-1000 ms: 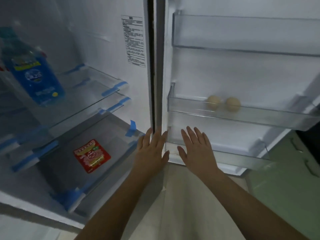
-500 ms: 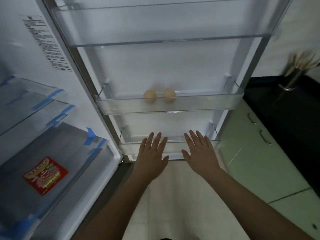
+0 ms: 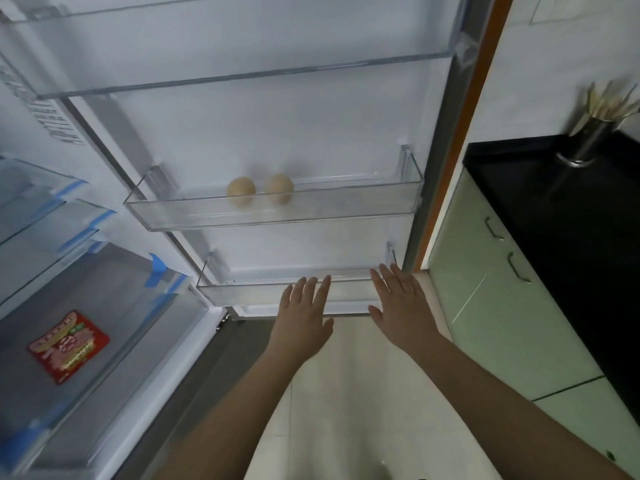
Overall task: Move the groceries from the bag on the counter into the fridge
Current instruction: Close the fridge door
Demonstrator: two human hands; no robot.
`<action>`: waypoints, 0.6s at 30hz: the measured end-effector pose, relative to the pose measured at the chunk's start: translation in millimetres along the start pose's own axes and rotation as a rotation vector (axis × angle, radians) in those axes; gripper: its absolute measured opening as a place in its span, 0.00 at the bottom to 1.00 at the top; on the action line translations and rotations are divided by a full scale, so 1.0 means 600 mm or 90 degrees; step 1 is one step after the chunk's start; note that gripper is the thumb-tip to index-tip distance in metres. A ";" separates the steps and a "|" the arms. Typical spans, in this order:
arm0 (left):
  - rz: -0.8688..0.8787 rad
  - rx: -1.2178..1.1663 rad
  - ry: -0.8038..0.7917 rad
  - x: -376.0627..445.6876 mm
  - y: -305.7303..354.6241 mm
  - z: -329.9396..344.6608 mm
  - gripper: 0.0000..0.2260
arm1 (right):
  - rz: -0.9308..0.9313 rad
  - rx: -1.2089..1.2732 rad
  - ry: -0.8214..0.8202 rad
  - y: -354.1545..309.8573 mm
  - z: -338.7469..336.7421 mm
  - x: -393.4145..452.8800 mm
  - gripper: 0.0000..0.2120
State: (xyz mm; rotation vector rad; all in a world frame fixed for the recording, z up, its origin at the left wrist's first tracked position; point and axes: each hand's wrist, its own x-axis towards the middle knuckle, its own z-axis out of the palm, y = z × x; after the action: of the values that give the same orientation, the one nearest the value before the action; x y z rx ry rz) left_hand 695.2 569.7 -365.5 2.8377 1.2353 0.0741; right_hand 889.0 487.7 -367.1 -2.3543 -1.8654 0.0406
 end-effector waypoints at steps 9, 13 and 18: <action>-0.032 0.009 -0.026 -0.007 0.006 0.011 0.37 | -0.010 -0.038 -0.024 0.001 0.008 -0.002 0.36; -0.030 0.031 -0.038 -0.007 0.023 0.000 0.35 | 0.017 -0.043 -0.002 -0.014 0.012 -0.008 0.34; -0.014 0.057 -0.038 -0.028 0.012 -0.006 0.35 | 0.043 -0.075 -0.017 -0.042 0.002 -0.031 0.38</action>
State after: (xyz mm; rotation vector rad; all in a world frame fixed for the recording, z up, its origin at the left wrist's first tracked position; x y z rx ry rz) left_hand 688.8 552.3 -361.7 2.8778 1.2885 -0.0671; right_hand 860.0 475.1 -366.4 -2.5058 -1.8481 -0.0329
